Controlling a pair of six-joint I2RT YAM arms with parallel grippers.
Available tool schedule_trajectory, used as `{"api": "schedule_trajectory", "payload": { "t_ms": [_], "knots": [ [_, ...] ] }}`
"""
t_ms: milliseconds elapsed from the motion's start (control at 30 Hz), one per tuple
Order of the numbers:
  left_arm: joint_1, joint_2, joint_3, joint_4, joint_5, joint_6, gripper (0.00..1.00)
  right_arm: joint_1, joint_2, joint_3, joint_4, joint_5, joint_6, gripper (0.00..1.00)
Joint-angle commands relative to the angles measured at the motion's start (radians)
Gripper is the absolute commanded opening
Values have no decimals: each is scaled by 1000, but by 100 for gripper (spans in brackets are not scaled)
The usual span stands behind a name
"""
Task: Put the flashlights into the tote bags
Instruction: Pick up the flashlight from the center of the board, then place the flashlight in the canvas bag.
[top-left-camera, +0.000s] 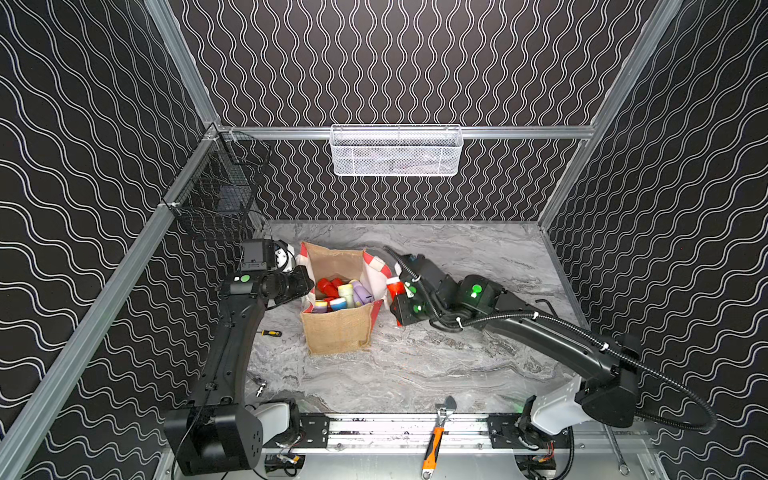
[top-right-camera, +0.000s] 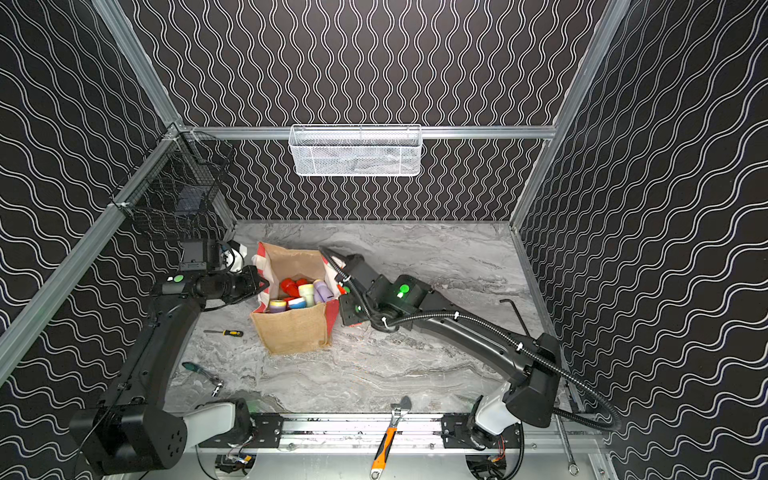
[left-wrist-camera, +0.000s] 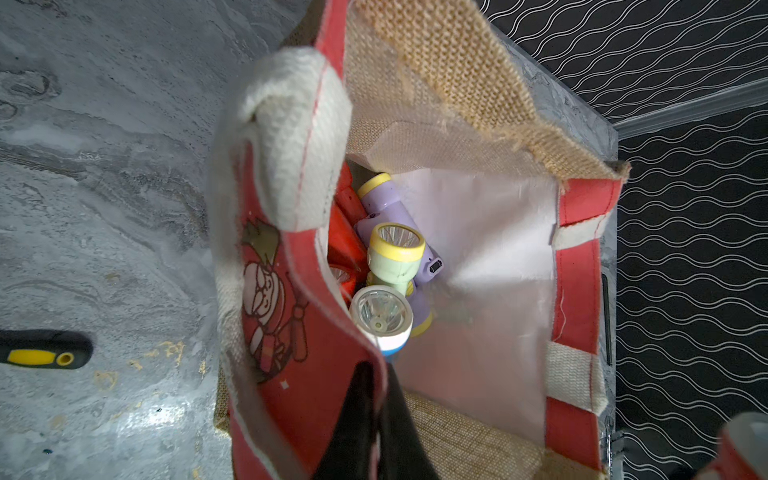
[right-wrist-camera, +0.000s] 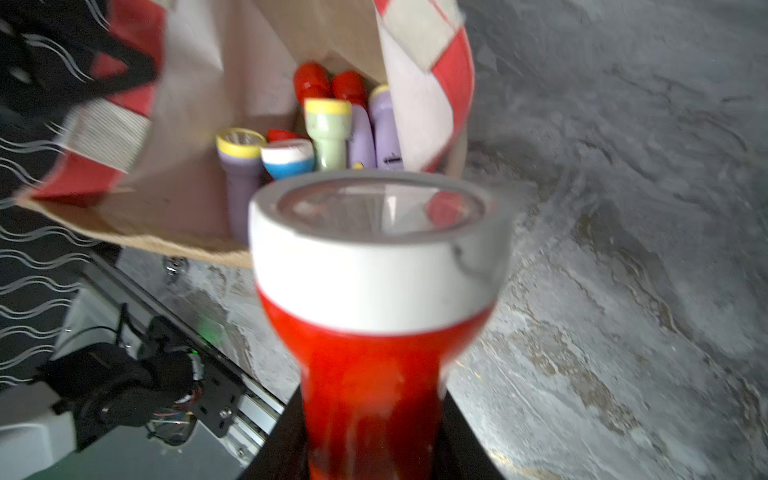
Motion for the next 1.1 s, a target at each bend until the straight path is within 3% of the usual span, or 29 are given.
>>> {"api": "schedule_trajectory", "payload": {
  "t_ms": [0,400,1067],
  "knots": [
    [1,1,-1,36,18,16,8,-27,54,91,64,-115,-65,35],
    [1,5,-2,46,34,17,8,-63,330,432,162,-345,-90,35],
    [2,2,8,41,37,17,8,-85,538,448,277,-512,-29,37]
  ]
}}
